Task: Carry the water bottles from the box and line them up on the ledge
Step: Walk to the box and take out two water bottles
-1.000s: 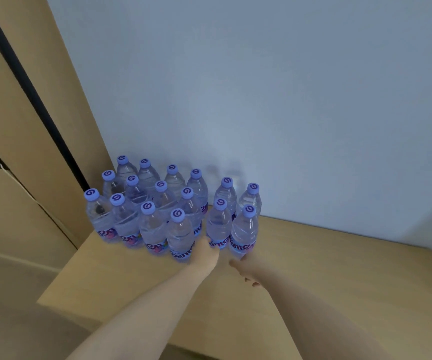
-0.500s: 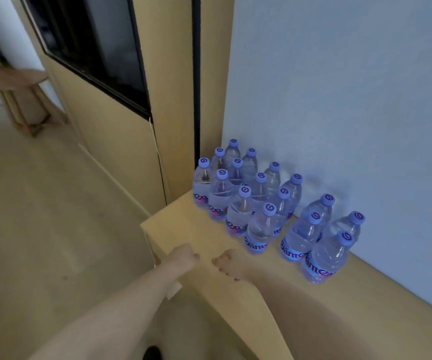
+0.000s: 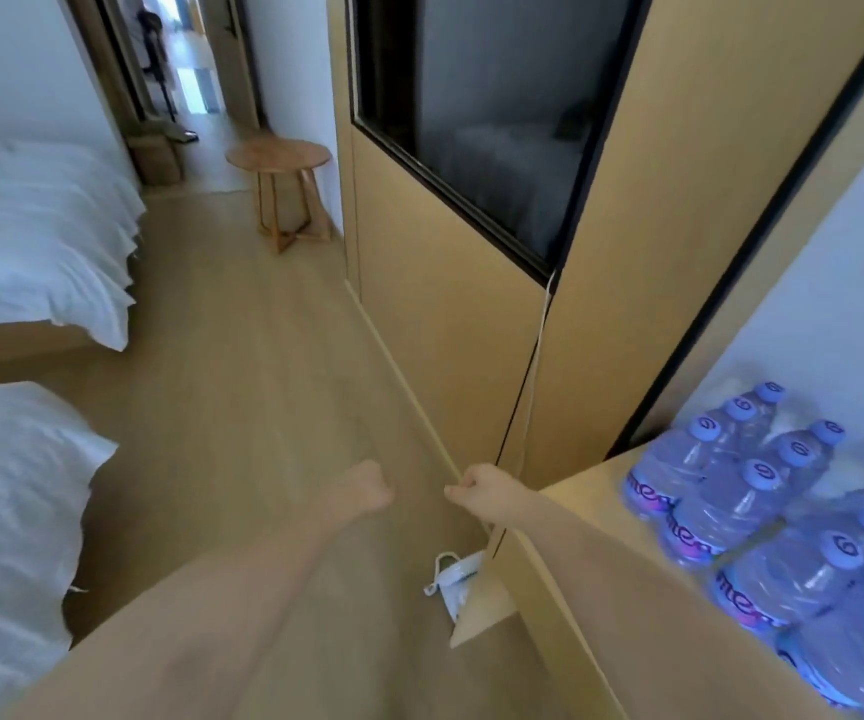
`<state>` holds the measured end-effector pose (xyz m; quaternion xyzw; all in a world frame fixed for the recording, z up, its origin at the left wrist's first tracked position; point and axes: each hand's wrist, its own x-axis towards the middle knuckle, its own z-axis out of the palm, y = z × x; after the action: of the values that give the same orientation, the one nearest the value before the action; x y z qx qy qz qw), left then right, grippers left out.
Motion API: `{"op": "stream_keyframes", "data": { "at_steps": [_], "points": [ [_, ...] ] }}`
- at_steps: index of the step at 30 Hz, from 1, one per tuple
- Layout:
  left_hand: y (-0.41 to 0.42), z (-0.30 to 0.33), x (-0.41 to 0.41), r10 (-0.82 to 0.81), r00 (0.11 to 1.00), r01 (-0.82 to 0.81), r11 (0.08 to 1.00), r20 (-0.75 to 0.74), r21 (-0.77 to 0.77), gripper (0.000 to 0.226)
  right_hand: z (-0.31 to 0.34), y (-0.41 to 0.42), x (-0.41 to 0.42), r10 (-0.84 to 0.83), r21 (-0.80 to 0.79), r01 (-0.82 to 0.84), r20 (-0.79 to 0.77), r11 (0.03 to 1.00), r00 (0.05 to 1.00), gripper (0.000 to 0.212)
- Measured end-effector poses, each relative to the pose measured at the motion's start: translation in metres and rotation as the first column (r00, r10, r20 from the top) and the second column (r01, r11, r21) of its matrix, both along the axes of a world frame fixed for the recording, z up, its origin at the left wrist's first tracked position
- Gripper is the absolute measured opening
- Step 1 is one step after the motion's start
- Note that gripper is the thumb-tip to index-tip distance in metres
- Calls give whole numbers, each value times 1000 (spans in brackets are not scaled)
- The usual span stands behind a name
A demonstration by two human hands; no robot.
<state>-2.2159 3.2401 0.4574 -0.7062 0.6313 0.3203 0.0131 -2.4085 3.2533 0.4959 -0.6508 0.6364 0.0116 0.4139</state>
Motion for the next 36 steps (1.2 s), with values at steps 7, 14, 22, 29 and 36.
{"op": "stream_keyframes", "data": {
  "at_steps": [7,14,22,29,36],
  "points": [
    [-37,3,111,256,966,-255,967,-31,25,36,7,-75,120,230,2,-230,-77,973,970,46],
    [-85,-14,186,404,915,-403,914,-5,51,38,-25,-153,215,419,101,-412,-65,906,906,36],
    [-225,-26,255,467,883,-468,877,40,105,42,-45,-302,291,548,102,-540,-89,836,832,30],
    [-357,-13,294,439,898,-438,887,29,149,45,-41,-447,339,552,120,-540,-129,833,824,31],
    [-451,-13,370,419,904,-427,888,83,171,44,-47,-552,413,611,138,-595,-148,792,778,34]
  ]
}}
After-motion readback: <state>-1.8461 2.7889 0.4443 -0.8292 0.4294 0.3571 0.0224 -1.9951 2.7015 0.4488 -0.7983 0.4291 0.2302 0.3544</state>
